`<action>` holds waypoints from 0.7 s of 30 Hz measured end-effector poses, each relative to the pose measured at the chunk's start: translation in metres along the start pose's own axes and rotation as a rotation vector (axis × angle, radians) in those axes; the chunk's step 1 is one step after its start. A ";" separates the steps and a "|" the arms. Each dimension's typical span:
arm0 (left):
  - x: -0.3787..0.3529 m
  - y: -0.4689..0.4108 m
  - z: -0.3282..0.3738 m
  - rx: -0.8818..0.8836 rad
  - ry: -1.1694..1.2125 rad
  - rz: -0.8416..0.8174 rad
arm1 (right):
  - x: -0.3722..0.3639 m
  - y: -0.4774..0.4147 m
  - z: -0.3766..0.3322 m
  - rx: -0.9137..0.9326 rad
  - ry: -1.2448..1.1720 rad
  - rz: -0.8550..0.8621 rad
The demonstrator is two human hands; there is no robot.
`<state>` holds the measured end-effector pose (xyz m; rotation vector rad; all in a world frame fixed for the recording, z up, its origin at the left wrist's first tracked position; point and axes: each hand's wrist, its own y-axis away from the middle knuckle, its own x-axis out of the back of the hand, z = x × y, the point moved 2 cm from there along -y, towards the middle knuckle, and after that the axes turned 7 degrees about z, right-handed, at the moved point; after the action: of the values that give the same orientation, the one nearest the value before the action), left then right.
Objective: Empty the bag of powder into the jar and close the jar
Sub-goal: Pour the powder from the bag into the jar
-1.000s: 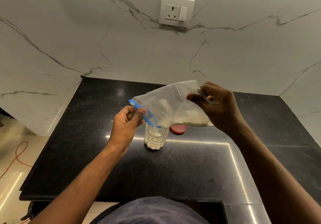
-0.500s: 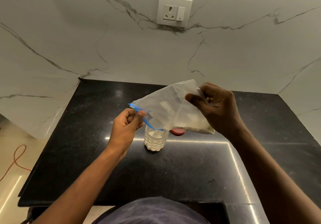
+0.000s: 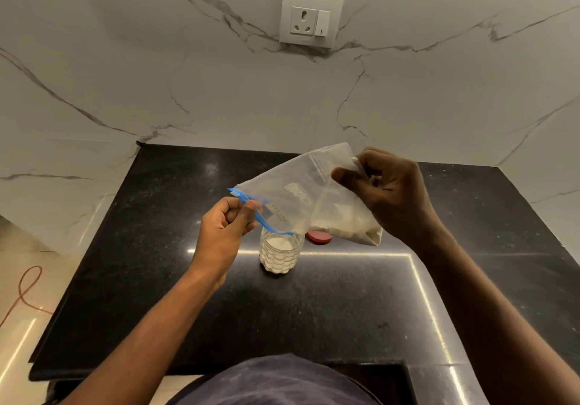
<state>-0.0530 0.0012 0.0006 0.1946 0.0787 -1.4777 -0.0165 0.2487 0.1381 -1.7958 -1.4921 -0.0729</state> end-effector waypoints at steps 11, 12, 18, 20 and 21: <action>0.001 -0.001 0.000 -0.001 -0.023 0.010 | 0.003 -0.011 0.002 -0.034 -0.016 -0.042; 0.002 -0.001 -0.001 -0.001 -0.018 0.006 | 0.004 -0.012 0.002 -0.044 -0.022 -0.044; 0.002 0.001 0.000 -0.017 -0.040 -0.001 | 0.004 -0.014 0.003 -0.057 -0.028 -0.070; 0.002 0.001 0.000 -0.017 -0.044 -0.004 | 0.005 -0.015 0.003 -0.050 -0.013 -0.085; 0.001 0.000 0.000 -0.019 -0.049 -0.006 | 0.005 -0.016 0.002 -0.046 -0.016 -0.083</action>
<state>-0.0529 0.0000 0.0004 0.1428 0.0539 -1.4860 -0.0294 0.2542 0.1471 -1.7744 -1.5876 -0.1358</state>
